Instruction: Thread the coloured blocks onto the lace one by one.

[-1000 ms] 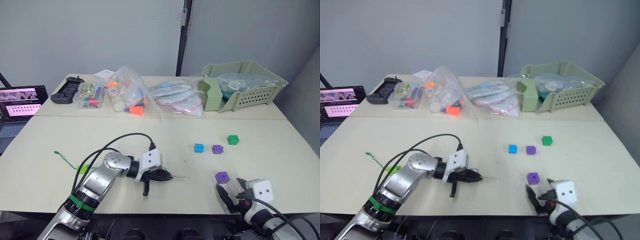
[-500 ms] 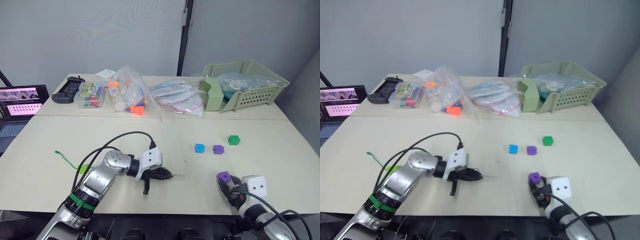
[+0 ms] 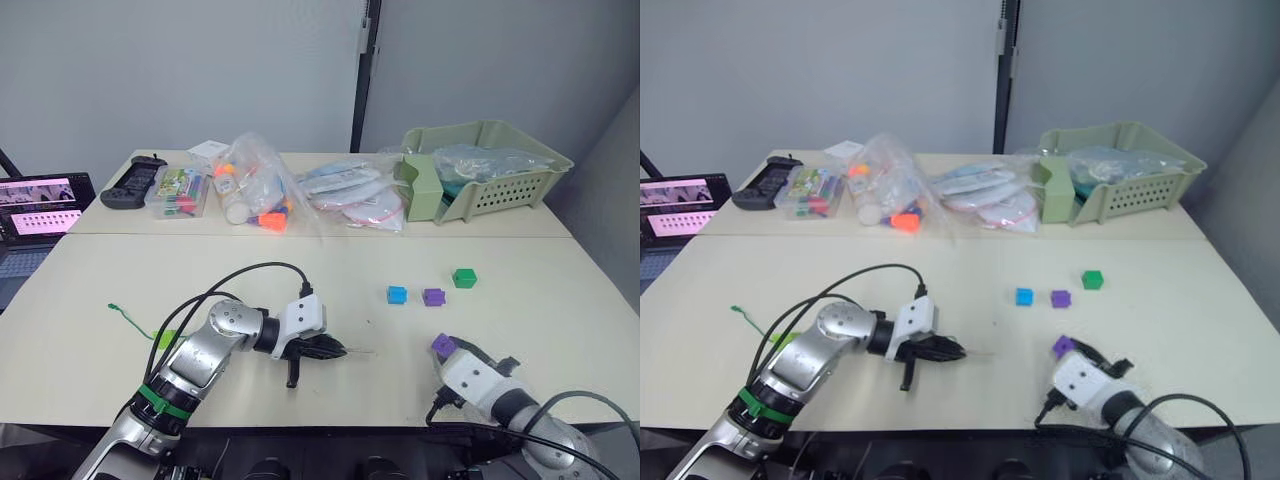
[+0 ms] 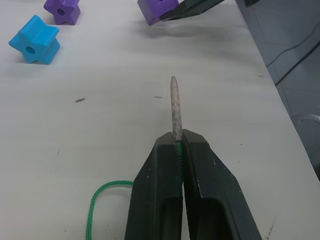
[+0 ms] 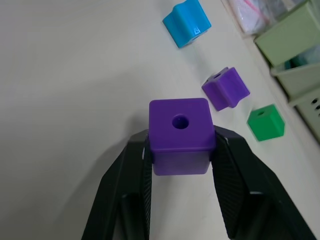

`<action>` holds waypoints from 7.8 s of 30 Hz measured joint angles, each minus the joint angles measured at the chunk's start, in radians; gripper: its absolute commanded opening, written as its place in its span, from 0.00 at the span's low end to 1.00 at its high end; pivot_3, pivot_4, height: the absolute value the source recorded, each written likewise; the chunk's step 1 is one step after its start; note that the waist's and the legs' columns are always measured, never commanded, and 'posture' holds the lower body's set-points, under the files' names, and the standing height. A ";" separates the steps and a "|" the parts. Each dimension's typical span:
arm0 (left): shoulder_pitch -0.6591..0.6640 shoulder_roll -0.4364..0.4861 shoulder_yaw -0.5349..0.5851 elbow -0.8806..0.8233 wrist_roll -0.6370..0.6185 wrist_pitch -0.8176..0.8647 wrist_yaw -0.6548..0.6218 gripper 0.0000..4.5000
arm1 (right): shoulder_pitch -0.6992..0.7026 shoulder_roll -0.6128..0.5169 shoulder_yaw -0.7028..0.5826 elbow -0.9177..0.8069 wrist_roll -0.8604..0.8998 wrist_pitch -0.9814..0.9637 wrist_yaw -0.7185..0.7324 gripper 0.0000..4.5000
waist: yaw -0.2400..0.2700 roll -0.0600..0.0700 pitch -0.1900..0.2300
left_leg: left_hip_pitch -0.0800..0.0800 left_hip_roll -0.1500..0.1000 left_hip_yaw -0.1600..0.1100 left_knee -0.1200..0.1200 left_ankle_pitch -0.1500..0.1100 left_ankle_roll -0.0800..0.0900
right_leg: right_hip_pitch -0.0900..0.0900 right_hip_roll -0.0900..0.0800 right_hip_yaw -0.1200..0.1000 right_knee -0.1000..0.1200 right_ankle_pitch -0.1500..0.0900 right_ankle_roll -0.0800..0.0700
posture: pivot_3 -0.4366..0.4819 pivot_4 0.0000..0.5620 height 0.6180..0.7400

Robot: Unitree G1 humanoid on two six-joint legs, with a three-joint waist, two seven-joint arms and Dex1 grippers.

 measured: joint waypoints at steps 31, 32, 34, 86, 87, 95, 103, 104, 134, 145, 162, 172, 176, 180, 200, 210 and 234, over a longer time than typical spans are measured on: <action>-0.002 -0.016 0.000 0.000 0.000 0.008 0.014 0.00 | -0.133 -0.085 -0.057 -0.046 0.004 0.115 0.381 1.00 | 0.002 -0.003 0.001 | 0.010 0.001 -0.005 0.000 -0.001 0.001 | 0.013 -0.001 -0.002 -0.003 -0.001 0.001 | 0.48 0.27 1.00; -0.002 -0.016 0.000 0.000 0.000 0.008 0.014 0.00 | -0.129 -0.046 -0.075 -0.051 0.044 0.135 0.386 1.00 | 0.002 -0.003 0.001 | 0.010 0.001 -0.005 0.000 -0.001 0.001 | 0.013 0.000 -0.002 -0.003 -0.001 0.001 | 0.48 0.27 1.00; -0.002 -0.016 0.000 0.000 0.000 0.008 0.013 0.00 | -0.130 0.034 -0.102 -0.064 0.117 0.184 0.387 1.00 | 0.001 -0.003 0.001 | 0.009 0.001 -0.007 0.000 -0.001 0.001 | 0.013 0.000 -0.002 -0.003 -0.001 0.001 | 0.48 0.27 1.00; 0.027 0.079 0.011 -0.102 -0.038 0.084 0.000 0.00 | -0.331 0.064 -0.026 0.193 0.735 0.100 0.606 0.25 | 0.000 0.001 0.006 | 0.008 0.002 -0.006 -0.003 -0.001 0.001 | 0.010 -0.001 0.000 -0.006 -0.001 0.001 | 0.48 0.27 1.00; 0.033 0.086 0.012 -0.112 -0.041 0.090 0.000 0.00 | -0.327 0.061 -0.022 0.201 0.735 0.092 0.611 0.25 | 0.001 0.001 0.006 | 0.008 0.002 -0.006 -0.003 -0.001 0.001 | 0.010 -0.001 0.000 -0.006 -0.001 0.001 | 0.48 0.27 1.00; 0.052 0.129 0.028 -0.167 -0.067 0.133 0.004 0.00 | -0.248 0.086 -0.021 0.210 0.736 0.087 0.564 0.25 | 0.001 0.002 0.007 | 0.008 0.003 -0.006 -0.003 -0.001 0.001 | 0.010 -0.001 0.000 -0.006 -0.001 0.001 | 0.48 0.27 1.00; 0.052 0.153 0.036 -0.175 -0.081 0.147 0.003 0.00 | -0.231 0.071 -0.025 0.241 0.752 0.015 0.618 0.25 | 0.000 0.002 0.009 | 0.009 0.003 -0.006 -0.003 -0.001 0.001 | 0.010 -0.001 0.000 -0.006 -0.001 0.001 | 0.48 0.27 1.00; 0.052 0.153 0.036 -0.175 -0.082 0.152 0.002 0.00 | -0.235 0.064 -0.031 0.249 0.770 0.007 0.638 0.25 | 0.000 0.002 0.009 | 0.009 0.003 -0.006 -0.003 -0.001 0.001 | 0.010 -0.001 0.000 -0.006 -0.001 0.001 | 0.48 0.27 1.00; 0.072 0.189 0.039 -0.251 -0.123 0.214 0.012 0.00 | -0.429 -0.049 0.059 0.457 0.715 -0.152 0.868 0.25 | 0.000 0.002 0.013 | 0.008 0.003 -0.006 -0.003 -0.001 0.001 | 0.010 -0.001 0.000 -0.005 -0.001 0.001 | 0.48 0.27 1.00; 0.078 0.194 0.040 -0.263 -0.124 0.219 0.026 0.00 | -0.325 0.035 0.005 0.389 0.746 -0.098 0.716 0.25 | -0.002 0.002 0.013 | 0.010 0.005 -0.006 -0.003 -0.001 0.001 | 0.012 -0.001 0.000 -0.005 0.000 0.001 | 0.48 0.27 1.00; 0.085 0.196 0.043 -0.269 -0.124 0.219 0.048 0.00 | -0.168 0.145 -0.032 0.128 0.747 0.081 0.410 0.99 | -0.003 0.003 0.014 | 0.009 0.006 -0.004 -0.003 -0.001 0.001 | 0.010 0.000 0.002 -0.005 0.000 0.001 | 0.48 0.27 1.00; 0.084 0.191 0.044 -0.262 -0.124 0.216 0.049 0.00 | -0.441 -0.198 0.013 0.132 0.821 0.105 0.782 0.99 | -0.006 0.003 0.015 | 0.009 0.005 -0.003 -0.003 -0.001 0.001 | 0.009 0.000 0.001 -0.006 -0.001 0.001 | 0.48 0.27 1.00; 0.083 0.184 0.043 -0.260 -0.124 0.214 0.049 0.00 | -0.692 -0.267 0.154 0.261 0.745 0.096 0.971 0.99 | -0.007 0.002 0.016 | 0.009 0.006 -0.003 -0.002 -0.001 0.001 | 0.009 0.001 0.001 -0.006 -0.001 0.000 | 0.48 0.27 1.00; 0.081 0.174 0.042 -0.259 -0.123 0.214 0.050 0.00 | -0.887 -0.263 0.307 0.397 0.629 0.015 1.130 0.99 | -0.002 0.002 0.016 | 0.006 0.005 -0.004 -0.003 -0.001 0.001 | 0.007 0.000 0.000 -0.006 0.000 0.000 | 0.48 0.27 1.00; 0.077 0.158 0.041 -0.255 -0.122 0.216 0.065 0.00 | -1.062 -0.090 0.506 0.708 0.427 -0.346 1.220 0.28 | 0.000 0.002 0.016 | -0.002 0.004 -0.006 -0.001 -0.001 0.001 | -0.003 -0.002 0.000 0.000 0.001 0.000 | 0.48 0.27 1.00; 0.058 0.161 0.023 -0.246 -0.092 0.207 0.076 0.00 | -0.834 -0.158 0.359 0.416 0.531 0.049 1.124 0.27 | 0.008 0.002 0.016 | -0.002 0.003 -0.007 0.000 -0.001 0.001 | -0.003 -0.003 0.000 0.001 0.001 0.000 | 0.48 0.27 1.00; -0.110 0.093 -0.114 -0.283 -0.040 0.397 0.128 0.00 | -0.740 -0.090 0.304 0.155 0.547 0.556 0.745 0.27 | -0.001 0.002 0.016 | -0.002 0.001 -0.007 0.005 -0.001 0.001 | -0.001 0.000 0.000 0.002 0.001 0.000 | 0.48 0.27 1.00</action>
